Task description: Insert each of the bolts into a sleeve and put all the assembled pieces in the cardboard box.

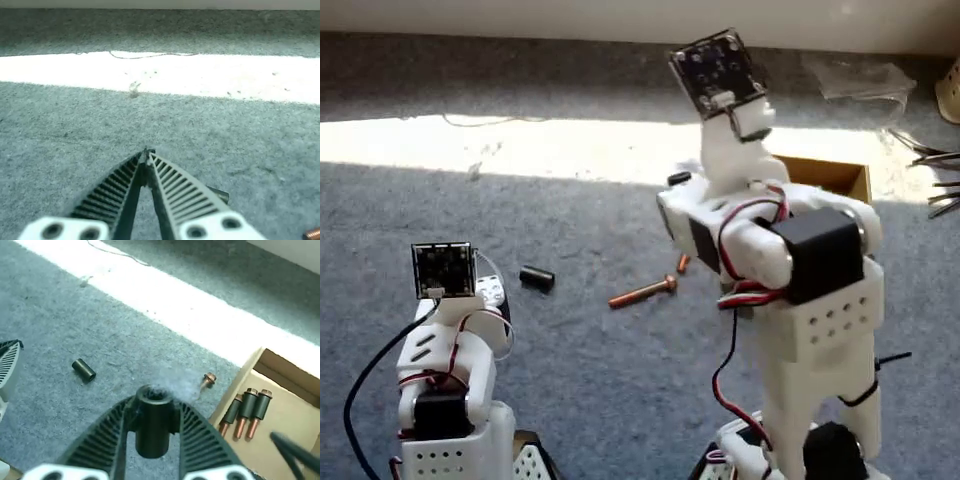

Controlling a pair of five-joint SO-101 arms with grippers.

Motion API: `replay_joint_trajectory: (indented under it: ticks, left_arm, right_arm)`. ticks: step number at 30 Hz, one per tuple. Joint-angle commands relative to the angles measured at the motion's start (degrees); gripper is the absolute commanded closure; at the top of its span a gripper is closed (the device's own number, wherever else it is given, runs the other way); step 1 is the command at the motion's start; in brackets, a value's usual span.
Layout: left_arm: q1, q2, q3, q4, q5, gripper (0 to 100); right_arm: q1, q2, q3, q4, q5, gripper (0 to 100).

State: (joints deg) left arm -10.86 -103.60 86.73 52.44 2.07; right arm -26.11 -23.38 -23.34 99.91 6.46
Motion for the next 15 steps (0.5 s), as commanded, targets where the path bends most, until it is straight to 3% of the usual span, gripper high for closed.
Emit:
replay_joint_trajectory:
  ticks: [1,8,15]
  left_arm:
    - [0.57,-0.57,-0.40,-1.23,-0.35,99]
    - [0.57,-0.57,-0.48,-1.05,-0.79,99]
    - [6.20,-0.40,-0.66,0.79,-9.58,99]
  right_arm:
    - [1.54,-6.90,6.29,0.92,0.79,99.5]
    - [1.71,-18.24,21.14,-4.18,0.88,99.5]
    - [1.89,-32.22,45.49,-19.38,0.79,99.5]
